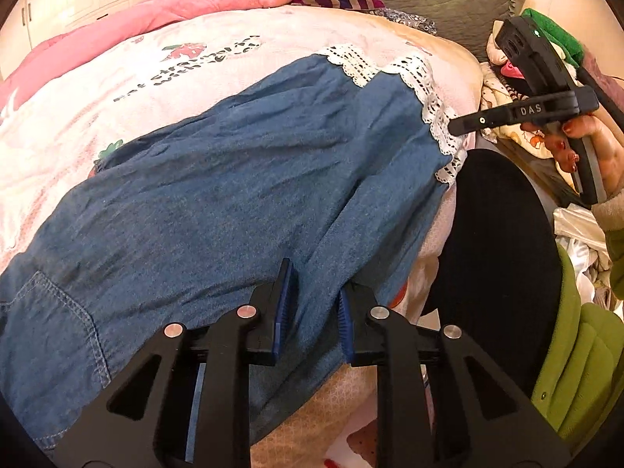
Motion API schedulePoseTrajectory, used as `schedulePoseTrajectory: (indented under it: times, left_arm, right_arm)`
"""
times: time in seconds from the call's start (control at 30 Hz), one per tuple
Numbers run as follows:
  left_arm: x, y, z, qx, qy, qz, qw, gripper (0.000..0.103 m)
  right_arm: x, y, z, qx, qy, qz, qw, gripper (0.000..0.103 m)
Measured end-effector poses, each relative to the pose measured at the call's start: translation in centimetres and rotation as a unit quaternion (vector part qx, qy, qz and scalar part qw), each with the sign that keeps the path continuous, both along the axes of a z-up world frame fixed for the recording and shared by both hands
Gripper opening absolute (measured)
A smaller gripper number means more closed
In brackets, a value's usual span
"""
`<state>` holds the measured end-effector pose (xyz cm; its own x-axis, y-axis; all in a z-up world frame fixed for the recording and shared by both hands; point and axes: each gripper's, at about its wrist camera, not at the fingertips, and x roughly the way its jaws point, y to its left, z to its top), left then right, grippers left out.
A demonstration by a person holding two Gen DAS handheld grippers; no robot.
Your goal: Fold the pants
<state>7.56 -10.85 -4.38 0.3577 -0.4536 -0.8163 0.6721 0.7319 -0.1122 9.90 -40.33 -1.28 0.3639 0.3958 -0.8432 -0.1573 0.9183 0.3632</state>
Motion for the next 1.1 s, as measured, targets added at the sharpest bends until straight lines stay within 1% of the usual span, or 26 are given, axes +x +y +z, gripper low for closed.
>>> schedulePoseTrajectory:
  times: [0.13, 0.23, 0.27, 0.3, 0.33, 0.37, 0.4, 0.43, 0.47, 0.5, 0.53, 0.6, 0.63, 0.67, 0.7, 0.77, 0.8, 0.83, 0.87, 0.93, 0.97, 1.0, 1.07, 1.1]
  left_arm:
    - [-0.1, 0.7, 0.2, -0.002, 0.000, 0.008, 1.0000, 0.014]
    - [0.1, 1.5, 0.1, -0.009, 0.004, 0.016, 0.9998, 0.014]
    - [0.1, 1.8, 0.2, -0.009, 0.003, 0.019, 0.9998, 0.016]
    - [0.1, 2.1, 0.2, -0.010, 0.003, 0.021, 0.9997, 0.021]
    - [0.1, 2.4, 0.3, -0.013, 0.005, 0.023, 0.9996, 0.023]
    - [0.0, 2.9, 0.4, -0.017, 0.007, 0.026, 0.9995, 0.031]
    - [-0.2, 3.2, 0.6, -0.015, 0.004, 0.029, 0.9995, 0.044]
    - [-0.5, 3.4, 0.8, -0.012, 0.000, 0.031, 0.9995, 0.048]
    - [-0.7, 3.8, 1.0, -0.010, -0.006, 0.033, 0.9994, 0.049]
    - [-0.9, 4.2, 1.2, -0.010, -0.007, 0.037, 0.9993, 0.049]
    - [-1.2, 4.6, 1.3, -0.011, -0.009, 0.041, 0.9991, 0.050]
    - [-1.7, 5.7, 2.1, -0.013, -0.022, 0.058, 0.9980, 0.054]
    - [-1.9, 6.4, 2.5, -0.016, -0.027, 0.068, 0.9972, 0.055]
    - [-2.2, 6.9, 2.9, -0.018, -0.032, 0.077, 0.9963, 0.058]
    - [-2.4, 7.6, 3.2, -0.018, -0.036, 0.089, 0.9952, 0.062]
    - [-3.0, 9.1, 3.7, -0.011, -0.045, 0.110, 0.9929, 0.065]
    - [-3.3, 10.1, 3.8, 0.003, -0.053, 0.129, 0.9902, 0.065]
    - [-3.5, 10.7, 3.9, 0.010, -0.056, 0.141, 0.9883, 0.066]
    - [-3.7, 11.7, 4.1, 0.010, -0.057, 0.159, 0.9856, 0.066]
    - [-3.8, 13.2, 4.3, 0.008, -0.059, 0.185, 0.9809, 0.068]
    - [-3.8, 14.0, 4.2, 0.011, -0.056, 0.203, 0.9775, 0.069]
    - [-3.8, 14.6, 4.2, 0.016, -0.057, 0.219, 0.9739, 0.070]
    - [-3.8, 15.9, 4.4, 0.023, -0.061, 0.250, 0.9661, 0.073]
    - [-4.1, 16.7, 4.6, 0.009, -0.057, 0.263, 0.9630, 0.073]
  right_arm:
    - [-0.5, -0.3, 0.4, -0.003, -0.001, 0.009, 1.000, 0.012]
    - [-0.4, 0.1, -0.5, -0.019, 0.012, 0.020, 1.000, 0.012]
    - [-0.3, 0.2, -0.7, -0.023, 0.016, 0.023, 0.999, 0.012]
    - [-0.2, 0.3, -0.7, -0.026, 0.016, 0.024, 0.999, 0.015]
    - [-0.2, 0.3, -0.7, -0.023, 0.017, 0.022, 0.999, 0.015]
    - [-0.2, 0.1, -0.6, -0.018, 0.021, 0.019, 0.999, 0.015]
    - [-0.2, -0.1, -0.4, -0.018, 0.019, 0.018, 0.999, 0.016]
    - [-0.4, -0.3, 0.1, -0.020, 0.015, 0.015, 1.000, 0.020]
    - [-0.5, -0.4, 0.6, -0.025, 0.009, 0.012, 1.000, 0.025]
    - [-0.7, -0.5, 1.3, -0.033, -0.004, 0.009, 0.999, 0.035]
    - [-0.9, -0.5, 2.0, -0.041, -0.017, 0.008, 0.999, 0.041]
    - [-1.3, -0.3, 3.3, -0.057, -0.047, 0.007, 0.997, 0.043]
    - [-1.7, 0.3, 4.4, -0.064, -0.070, 0.017, 0.995, 0.048]
    - [-1.9, 0.7, 5.0, -0.064, -0.087, 0.026, 0.994, 0.050]
    - [-2.2, 1.5, 5.6, -0.065, -0.105, 0.039, 0.992, 0.052]
    - [-2.8, 3.8, 6.7, -0.073, -0.131, 0.081, 0.985, 0.056]
    - [-3.2, 5.0, 6.9, -0.087, -0.145, 0.100, 0.981, 0.059]
    - [-3.8, 6.5, 7.1, -0.102, -0.164, 0.125, 0.973, 0.060]
    - [-4.1, 7.6, 6.9, -0.102, -0.171, 0.143, 0.970, 0.061]
    - [-4.2, 9.8, 6.0, -0.094, -0.166, 0.181, 0.965, 0.061]
    - [-4.3, 11.2, 5.3, -0.106, -0.162, 0.201, 0.960, 0.061]
    - [-4.7, 13.2, 4.5, -0.134, -0.175, 0.225, 0.949, 0.061]
    - [-5.1, 15.7, 3.4, -0.158, -0.182, 0.260, 0.935, 0.059]
    - [-5.2, 16.7, 3.1, -0.155, -0.182, 0.272, 0.932, 0.053]
